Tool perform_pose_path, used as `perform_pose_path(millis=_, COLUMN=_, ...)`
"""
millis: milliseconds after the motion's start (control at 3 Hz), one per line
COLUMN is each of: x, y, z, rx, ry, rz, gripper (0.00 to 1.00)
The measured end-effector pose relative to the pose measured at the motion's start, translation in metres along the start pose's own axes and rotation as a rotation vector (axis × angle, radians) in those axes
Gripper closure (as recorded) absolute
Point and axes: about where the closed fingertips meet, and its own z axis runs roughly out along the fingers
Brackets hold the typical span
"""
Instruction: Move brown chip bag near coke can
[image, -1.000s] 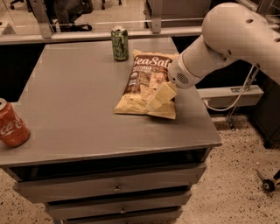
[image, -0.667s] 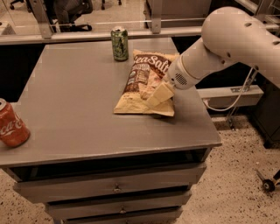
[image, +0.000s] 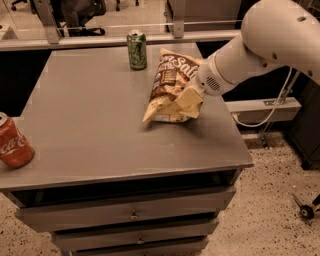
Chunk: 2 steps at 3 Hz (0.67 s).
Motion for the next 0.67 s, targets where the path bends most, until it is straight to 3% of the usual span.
perform_pose_path(millis=333, x=-0.0238, y=-0.0019, z=-0.0573, rx=0.038, ry=-0.083, rz=-0.086, gripper=1.0)
perform_pose_path(millis=667, x=-0.0255, y=-0.0019, z=-0.0579, rx=0.041, ry=-0.086, rz=-0.125, gripper=1.0)
